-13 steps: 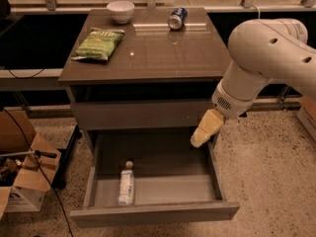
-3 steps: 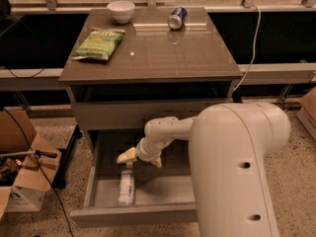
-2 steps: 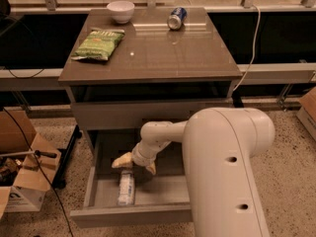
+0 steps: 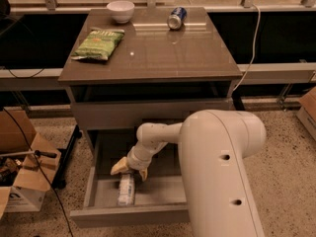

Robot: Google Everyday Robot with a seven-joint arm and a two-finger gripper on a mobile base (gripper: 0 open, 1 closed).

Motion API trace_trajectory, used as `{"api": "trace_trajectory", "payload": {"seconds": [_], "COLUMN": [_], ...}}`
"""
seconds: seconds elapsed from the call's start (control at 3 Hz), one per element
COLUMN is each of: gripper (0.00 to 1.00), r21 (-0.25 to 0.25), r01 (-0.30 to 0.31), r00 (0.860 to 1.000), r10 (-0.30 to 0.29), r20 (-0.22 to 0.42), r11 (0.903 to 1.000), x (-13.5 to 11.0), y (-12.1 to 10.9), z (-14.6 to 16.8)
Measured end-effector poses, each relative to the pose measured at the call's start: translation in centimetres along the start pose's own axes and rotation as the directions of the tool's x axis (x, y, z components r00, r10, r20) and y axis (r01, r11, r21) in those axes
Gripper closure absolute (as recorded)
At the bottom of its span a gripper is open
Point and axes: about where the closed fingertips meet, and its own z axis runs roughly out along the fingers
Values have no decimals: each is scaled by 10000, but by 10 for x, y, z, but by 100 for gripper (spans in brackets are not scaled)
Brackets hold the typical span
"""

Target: Pick blue plastic bottle from middle drawer and place on counter

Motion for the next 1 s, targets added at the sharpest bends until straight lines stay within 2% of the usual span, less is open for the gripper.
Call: {"api": "trace_trajectory", "payload": {"seconds": [0.33,1.0], "gripper": [53,100], "r21": [72,97], "r01": [58,-124], "r00": [10000,9994], "r10": [-58,127], "r20": [-15,-318], "r11": [10000,9999], "x": [6,13], "y": [7,9], "z": [-7,3]}}
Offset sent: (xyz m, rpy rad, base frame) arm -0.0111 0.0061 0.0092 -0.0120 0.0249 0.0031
